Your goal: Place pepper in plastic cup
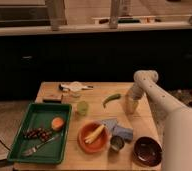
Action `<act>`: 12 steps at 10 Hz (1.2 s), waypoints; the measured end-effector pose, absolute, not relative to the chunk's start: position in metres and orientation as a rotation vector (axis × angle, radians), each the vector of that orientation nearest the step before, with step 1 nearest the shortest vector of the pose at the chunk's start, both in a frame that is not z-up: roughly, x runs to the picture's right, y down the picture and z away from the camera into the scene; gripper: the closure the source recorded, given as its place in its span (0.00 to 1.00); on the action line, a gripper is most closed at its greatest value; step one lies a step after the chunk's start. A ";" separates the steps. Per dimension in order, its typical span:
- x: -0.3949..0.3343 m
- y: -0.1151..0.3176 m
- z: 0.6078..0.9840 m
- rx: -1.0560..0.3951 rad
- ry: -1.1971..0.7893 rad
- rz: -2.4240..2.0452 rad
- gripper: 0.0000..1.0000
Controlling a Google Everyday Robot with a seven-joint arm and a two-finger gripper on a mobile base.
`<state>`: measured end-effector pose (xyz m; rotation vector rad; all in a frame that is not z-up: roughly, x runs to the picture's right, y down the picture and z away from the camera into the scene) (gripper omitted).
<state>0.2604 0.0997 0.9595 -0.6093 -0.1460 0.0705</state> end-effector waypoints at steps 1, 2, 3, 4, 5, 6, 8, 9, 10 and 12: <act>0.258 0.097 0.956 -0.591 -0.155 0.060 0.20; 0.253 0.095 0.953 -0.577 -0.166 0.046 0.20; 0.248 0.091 0.951 -0.566 -0.177 0.024 0.20; 0.243 0.087 0.948 -0.552 -0.190 -0.004 0.20; 0.238 0.084 0.946 -0.547 -0.200 -0.038 0.20; 0.230 0.082 0.945 -0.547 -0.211 -0.070 0.20; 0.210 0.076 0.944 -0.551 -0.240 -0.146 0.20; 0.204 0.075 0.944 -0.552 -0.251 -0.171 0.20; 0.197 0.073 0.944 -0.554 -0.262 -0.198 0.20; 0.184 0.074 0.944 -0.562 -0.282 -0.241 0.20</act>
